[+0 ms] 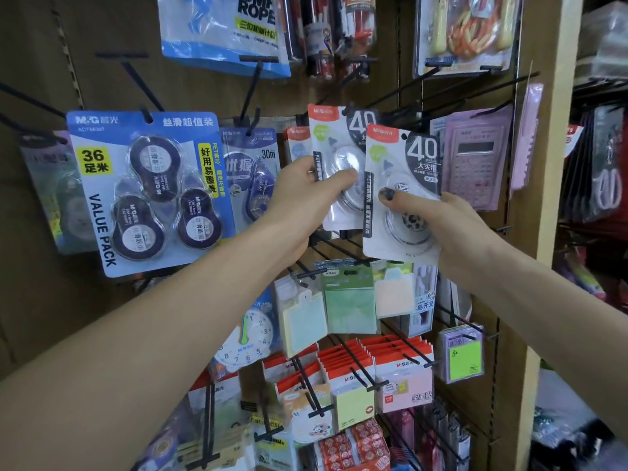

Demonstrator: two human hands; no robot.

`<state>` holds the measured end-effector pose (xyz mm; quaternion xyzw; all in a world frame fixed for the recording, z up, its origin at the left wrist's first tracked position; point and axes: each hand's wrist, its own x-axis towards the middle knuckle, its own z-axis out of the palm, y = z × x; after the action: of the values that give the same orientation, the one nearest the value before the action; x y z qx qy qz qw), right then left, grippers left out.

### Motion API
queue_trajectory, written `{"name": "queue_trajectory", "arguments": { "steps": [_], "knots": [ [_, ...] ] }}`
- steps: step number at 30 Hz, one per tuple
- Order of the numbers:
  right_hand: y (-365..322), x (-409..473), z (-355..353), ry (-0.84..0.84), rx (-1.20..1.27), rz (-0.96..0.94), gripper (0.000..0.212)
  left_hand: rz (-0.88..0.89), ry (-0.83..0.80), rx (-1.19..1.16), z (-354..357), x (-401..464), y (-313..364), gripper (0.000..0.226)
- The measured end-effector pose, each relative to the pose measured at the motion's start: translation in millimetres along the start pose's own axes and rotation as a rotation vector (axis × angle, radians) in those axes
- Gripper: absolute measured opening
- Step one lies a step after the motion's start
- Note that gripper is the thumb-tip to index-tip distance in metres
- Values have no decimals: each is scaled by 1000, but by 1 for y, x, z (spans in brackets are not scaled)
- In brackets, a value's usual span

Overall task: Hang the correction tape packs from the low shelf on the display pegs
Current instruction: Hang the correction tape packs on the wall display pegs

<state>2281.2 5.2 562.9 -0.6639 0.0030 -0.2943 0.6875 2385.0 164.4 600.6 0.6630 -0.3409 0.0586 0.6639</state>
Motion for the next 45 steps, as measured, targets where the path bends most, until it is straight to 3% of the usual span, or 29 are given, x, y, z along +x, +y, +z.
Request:
{"name": "queue_trajectory", "arguments": {
  "steps": [2,4,6,8,12,17,21,24,26,28,29,32,36,38,40,43,45],
  "knots": [
    [1,9,1,-7,-27,46,31,-28,18,21,1,4,-1,25],
    [2,20,4,-4,-36,100,57,-70,33,56,1,7,0,45],
    [1,34,7,-31,-13,130,50,-122,29,77,1,15,-2,82],
    [-3,48,13,-44,-14,171,50,-180,9,72,0,20,-4,100],
    [-6,78,25,-44,-88,210,72,-280,-10,49,-1,22,-2,82],
    [2,97,34,-26,-144,242,77,-347,-68,17,-4,23,-11,99],
    [0,91,33,22,-177,240,77,-354,-109,20,-7,19,-16,91],
    [4,85,27,71,-223,244,101,-354,-145,23,-6,16,-14,103],
    [6,77,22,82,-205,182,91,-352,-156,66,-4,9,-8,86],
    [9,69,17,59,-188,112,71,-327,-161,95,-2,4,-6,49],
    [9,63,16,22,-186,75,58,-308,-148,105,-2,3,-6,41],
    [3,38,16,-118,-237,-9,26,-246,-85,95,-2,4,-6,49],
    [3,25,16,-143,-340,-102,39,-126,-23,53,1,-3,0,45],
    [4,22,14,-99,-356,-96,61,-66,-19,64,2,-9,6,61],
    [7,23,11,-114,-333,-84,80,-27,-21,82,3,-12,9,63],
    [8,20,6,-234,-213,-99,57,11,-12,90,2,-12,13,51],
    [8,20,1,-238,-128,-78,57,30,1,75,0,-9,16,36]
  ]
}}
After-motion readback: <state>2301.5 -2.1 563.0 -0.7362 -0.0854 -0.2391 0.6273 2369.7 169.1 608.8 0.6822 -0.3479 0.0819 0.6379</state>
